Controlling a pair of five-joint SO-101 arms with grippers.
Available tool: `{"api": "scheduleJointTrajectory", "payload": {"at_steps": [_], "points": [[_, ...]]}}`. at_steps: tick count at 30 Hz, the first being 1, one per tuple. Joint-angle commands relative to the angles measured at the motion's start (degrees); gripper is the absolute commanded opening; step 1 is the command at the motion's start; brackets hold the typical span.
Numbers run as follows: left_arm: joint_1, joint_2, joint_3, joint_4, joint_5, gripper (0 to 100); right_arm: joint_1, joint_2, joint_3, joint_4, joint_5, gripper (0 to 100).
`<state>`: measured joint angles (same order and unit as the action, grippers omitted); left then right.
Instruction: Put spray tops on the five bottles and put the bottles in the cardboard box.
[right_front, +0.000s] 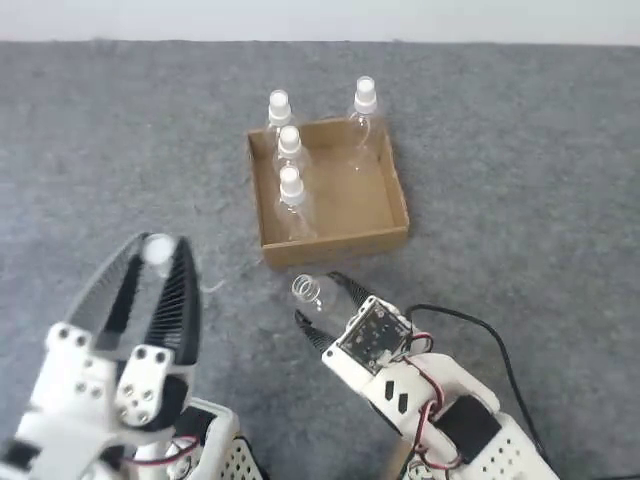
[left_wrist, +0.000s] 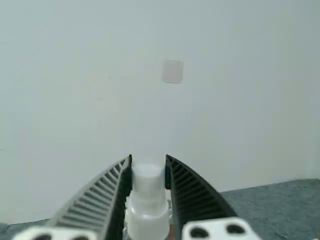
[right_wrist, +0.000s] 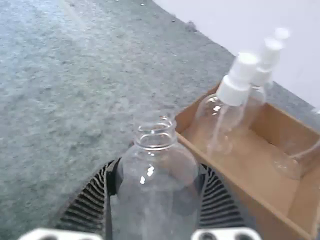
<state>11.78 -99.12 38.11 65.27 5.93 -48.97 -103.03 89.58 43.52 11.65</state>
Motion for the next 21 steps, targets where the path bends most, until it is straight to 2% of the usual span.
{"api": "scheduleJointTrajectory", "payload": {"at_steps": [1, 8, 13, 16, 21], "points": [[4.48, -0.18, 1.45, -2.9, 0.35, 1, -1.36, -0.13, 0.97, -4.35, 0.62, 3.7], [7.82, -0.18, 2.24, -3.08, 0.35, 1, -1.45, -0.13, 5.01, -14.02, 0.62, 3.7], [8.0, -0.18, 2.33, -3.08, 0.35, 1, -5.23, -0.13, 5.45, -15.08, 0.62, 3.7], [10.37, -0.18, 2.33, -3.08, 0.35, 1, -7.08, -0.13, 6.07, -15.25, 0.62, 3.7], [12.13, -0.26, 2.07, -3.08, 0.09, 1, -7.52, -0.13, 6.68, -15.25, 0.62, 3.7]]}}
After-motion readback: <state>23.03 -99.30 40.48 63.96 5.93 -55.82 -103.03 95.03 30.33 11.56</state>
